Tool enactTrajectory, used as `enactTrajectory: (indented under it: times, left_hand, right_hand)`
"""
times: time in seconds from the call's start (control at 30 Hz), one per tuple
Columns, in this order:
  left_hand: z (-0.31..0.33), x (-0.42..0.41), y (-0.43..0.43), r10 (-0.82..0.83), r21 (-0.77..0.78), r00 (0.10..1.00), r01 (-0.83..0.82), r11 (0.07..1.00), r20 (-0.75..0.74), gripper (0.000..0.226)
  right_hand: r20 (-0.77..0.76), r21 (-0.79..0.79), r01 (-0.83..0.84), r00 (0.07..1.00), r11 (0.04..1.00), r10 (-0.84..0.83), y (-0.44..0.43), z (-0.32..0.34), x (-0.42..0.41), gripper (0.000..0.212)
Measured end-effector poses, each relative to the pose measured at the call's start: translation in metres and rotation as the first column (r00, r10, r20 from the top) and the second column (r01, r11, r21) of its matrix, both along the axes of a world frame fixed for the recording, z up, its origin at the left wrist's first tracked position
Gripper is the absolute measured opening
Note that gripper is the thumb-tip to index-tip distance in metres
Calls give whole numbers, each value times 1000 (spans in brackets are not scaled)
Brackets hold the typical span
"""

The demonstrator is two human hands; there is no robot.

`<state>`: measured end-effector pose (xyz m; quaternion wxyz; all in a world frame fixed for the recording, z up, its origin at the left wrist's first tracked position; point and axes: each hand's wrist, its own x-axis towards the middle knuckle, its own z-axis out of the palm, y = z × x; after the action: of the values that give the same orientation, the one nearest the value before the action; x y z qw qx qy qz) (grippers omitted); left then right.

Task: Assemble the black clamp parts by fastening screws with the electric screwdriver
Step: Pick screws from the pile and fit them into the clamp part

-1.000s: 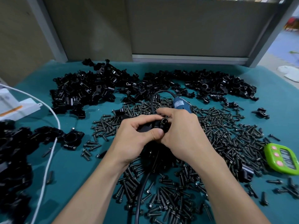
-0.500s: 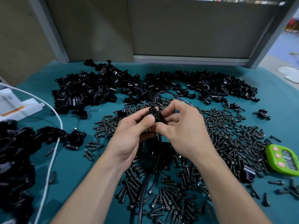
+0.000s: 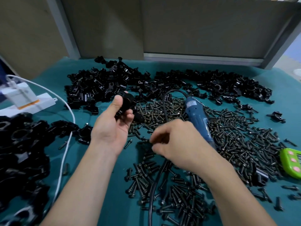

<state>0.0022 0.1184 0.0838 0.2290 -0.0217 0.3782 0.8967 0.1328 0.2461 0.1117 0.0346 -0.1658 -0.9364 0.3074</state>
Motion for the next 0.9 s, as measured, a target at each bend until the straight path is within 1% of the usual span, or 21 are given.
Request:
enactTrajectory:
  times: [0.07,0.13,0.17,0.23,0.27,0.33,0.4,0.43,0.5,0.63,0.73,0.83,0.9]
  left_hand:
    - [2,-3,-5,23,52,999,-24,998,26,30]
    - [3,-4,-8,31,85,998,-35,996,47,31]
    - [3,-4,-9,34,98,998,-39,994,56,31]
    - [3,-5,-9,39,113,996,-47,992,75,30]
    - [2,-5,-9,39,115,996,-48,992,84,27]
    - [2,-5,-7,30,114,995,-41,993,98,19]
    - [1,-5,-6,20,111,994,-32,993,108,15]
    - [1,-6,-6,18,107,993,-30,994,113,14]
    - [1,-6,-5,16,100,992,-29,995,125,11]
    - [3,-5,-4,11,102,991,-25,994,136,12]
    - [3,-4,-5,13,90,990,-26,996,143,14]
    - [4,-4,-4,11,69,990,-21,997,143,12]
    - [4,-3,-3,3,55,992,-10,998,130,13]
  right_hand:
    - [75,87,-51,996,995,44,-7,-5,-2,15]
    - [145,150,-80,988,985,58,-11,-5,-3,22]
    - [167,175,-90,984,980,60,-11,-5,-3,24]
    - [163,202,-84,985,976,51,-10,-4,-3,24]
    - [142,191,-78,989,978,51,-11,-3,-2,22]
    - [121,115,-105,988,988,91,-15,-1,-1,16]
    - [177,43,-201,966,979,190,-24,1,0,10]
    - [212,32,-244,949,969,232,-28,1,1,13]
    - [249,59,-280,934,958,258,-31,0,2,17]
    - [222,134,-219,957,966,186,-30,-1,3,15]
    - [197,188,-189,969,964,152,-29,-1,3,21]
    - [127,146,-176,979,974,158,-33,-1,2,24]
    - [113,130,-192,978,973,178,-38,-3,2,28]
